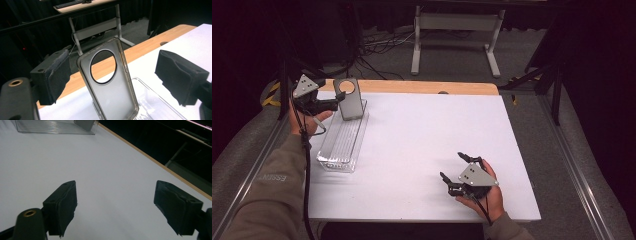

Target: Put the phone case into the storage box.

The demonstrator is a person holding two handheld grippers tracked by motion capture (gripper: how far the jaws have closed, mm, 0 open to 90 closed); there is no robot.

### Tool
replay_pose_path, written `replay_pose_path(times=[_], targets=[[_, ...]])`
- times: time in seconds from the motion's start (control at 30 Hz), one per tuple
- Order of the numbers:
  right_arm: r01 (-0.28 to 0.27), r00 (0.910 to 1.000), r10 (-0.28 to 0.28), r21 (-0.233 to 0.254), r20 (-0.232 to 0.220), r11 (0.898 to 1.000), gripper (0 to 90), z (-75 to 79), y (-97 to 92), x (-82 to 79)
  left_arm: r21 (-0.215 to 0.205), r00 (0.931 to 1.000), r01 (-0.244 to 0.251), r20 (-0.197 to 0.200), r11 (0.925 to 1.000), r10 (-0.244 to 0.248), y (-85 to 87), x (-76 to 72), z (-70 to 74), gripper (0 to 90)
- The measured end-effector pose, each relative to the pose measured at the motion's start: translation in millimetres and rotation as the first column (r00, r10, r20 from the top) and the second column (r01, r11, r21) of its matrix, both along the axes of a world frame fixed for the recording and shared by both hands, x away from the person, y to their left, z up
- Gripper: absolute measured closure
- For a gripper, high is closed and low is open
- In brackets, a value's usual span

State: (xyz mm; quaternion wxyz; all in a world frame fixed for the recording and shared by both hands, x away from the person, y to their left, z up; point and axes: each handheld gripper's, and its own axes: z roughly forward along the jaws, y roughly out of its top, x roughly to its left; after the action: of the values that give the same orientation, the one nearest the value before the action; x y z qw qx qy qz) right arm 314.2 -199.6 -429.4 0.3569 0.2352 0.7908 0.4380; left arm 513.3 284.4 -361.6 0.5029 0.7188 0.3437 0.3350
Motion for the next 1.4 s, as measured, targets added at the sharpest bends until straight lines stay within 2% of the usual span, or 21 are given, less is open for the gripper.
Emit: replay_pose_path(times=[0.5, 0.67, 1.0, 1.17, 1.3, 1.4], targets=[[0.004, 1.0, -0.004, 0.001, -0.003, 1.0, 19.5, -0.5, 0.5, -0.5, -0.01, 0.9998, 0.017, 0.009, 0.9998, -0.017, -1.0, -12.4, 0.6, 12.3], [0.006, 1.0, -0.006, -0.001, -0.001, 1.0, 19.5, 0.0, 0.7, -0.9, -0.005, 0.9997, 0.017, 0.017, 0.9998, -0.017, -2.5, -20.3, -0.1, 12.3], [0.008, 1.0, -0.008, 0.0, -0.001, 1.0, 19.5, -0.1, 0.3, -0.5, -0.023, 0.9991, 0.035, 0.024, 0.9991, -0.034, -3.3, -33.7, -1.6, 11.7], [0.008, 1.0, -0.008, 0.003, -0.001, 1.0, 19.5, 0.3, 0.6, -0.6, -0.013, 0.9985, 0.048, 0.027, 0.9988, -0.048, -6.3, -40.9, -1.1, 10.8], [0.008, 1.0, -0.008, 0.001, 0.001, 1.0, 19.5, 0.3, 1.1, -0.2, -0.025, 0.9976, 0.057, 0.042, 0.9981, -0.056, -6.9, -47.3, 0.6, 10.6], [0.007, 1.0, -0.007, 0.002, 0.0, 1.0, 19.5, 0.3, 1.1, -0.3, -0.016, 0.9969, 0.064, 0.048, 0.9978, -0.063, -8.4, -52.1, 0.7, 10.3]])
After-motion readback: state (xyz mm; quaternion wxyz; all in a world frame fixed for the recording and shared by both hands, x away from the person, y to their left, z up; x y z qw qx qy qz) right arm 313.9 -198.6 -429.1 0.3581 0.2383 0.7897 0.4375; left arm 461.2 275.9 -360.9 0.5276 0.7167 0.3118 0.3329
